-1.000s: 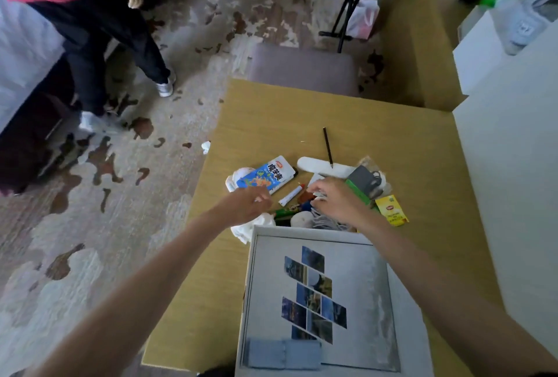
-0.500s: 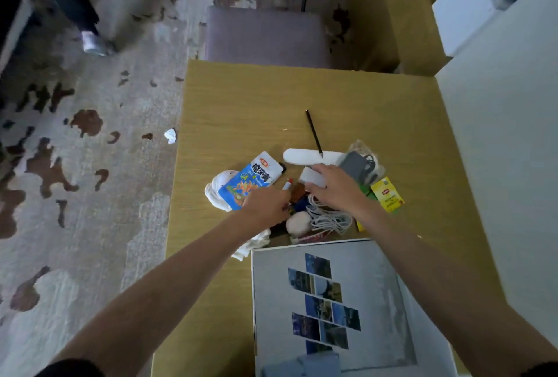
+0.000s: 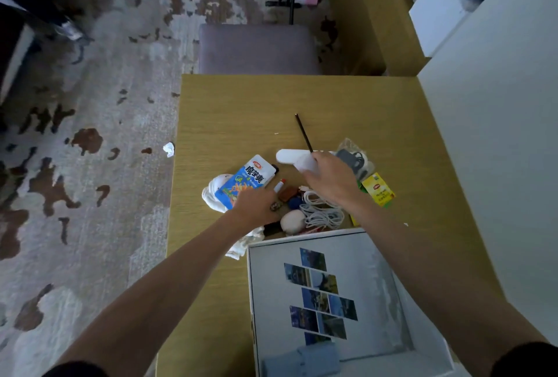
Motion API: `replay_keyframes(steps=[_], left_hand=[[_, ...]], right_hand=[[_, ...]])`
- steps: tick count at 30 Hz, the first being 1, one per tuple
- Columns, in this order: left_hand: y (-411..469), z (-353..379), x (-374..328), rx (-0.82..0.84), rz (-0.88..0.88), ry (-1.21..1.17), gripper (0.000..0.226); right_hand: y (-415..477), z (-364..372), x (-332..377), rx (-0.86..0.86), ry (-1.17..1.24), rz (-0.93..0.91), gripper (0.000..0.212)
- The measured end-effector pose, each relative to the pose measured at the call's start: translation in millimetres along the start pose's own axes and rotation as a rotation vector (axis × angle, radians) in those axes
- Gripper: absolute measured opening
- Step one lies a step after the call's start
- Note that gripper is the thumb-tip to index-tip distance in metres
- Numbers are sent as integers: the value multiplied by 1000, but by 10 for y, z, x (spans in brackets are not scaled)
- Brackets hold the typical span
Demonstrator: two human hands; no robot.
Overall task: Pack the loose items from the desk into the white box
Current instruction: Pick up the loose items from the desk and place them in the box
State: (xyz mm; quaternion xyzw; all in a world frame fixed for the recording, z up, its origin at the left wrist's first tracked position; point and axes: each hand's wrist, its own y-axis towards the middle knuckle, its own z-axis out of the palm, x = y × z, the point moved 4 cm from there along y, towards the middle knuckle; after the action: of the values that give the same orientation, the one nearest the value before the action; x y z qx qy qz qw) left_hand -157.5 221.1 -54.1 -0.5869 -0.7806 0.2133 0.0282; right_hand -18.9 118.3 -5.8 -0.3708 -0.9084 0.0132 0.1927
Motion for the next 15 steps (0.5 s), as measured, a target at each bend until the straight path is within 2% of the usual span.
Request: replay_keyframes(steps=[3,7,9,11,15], left_hand=[[-43,-164,32,-39,-75,-316,36],[-303,-667,6,-391,-45,-503,26],[-513,-952,-97,-543,-13,-512,22],[-727,-1178,-267,-636,27,-509,20],[-1117,-1366,-666,-669,73,-484,17]], right_hand=[[-314,-398,-53,-92,353,-11,32],[-893,-732,-163,-92,641,-97,21],[-1173,-775,-187,-21,625,-168,21],[-1405,-727,-189,135,533,-221,26],[-1813,-416,-197,480,298,-298,36]])
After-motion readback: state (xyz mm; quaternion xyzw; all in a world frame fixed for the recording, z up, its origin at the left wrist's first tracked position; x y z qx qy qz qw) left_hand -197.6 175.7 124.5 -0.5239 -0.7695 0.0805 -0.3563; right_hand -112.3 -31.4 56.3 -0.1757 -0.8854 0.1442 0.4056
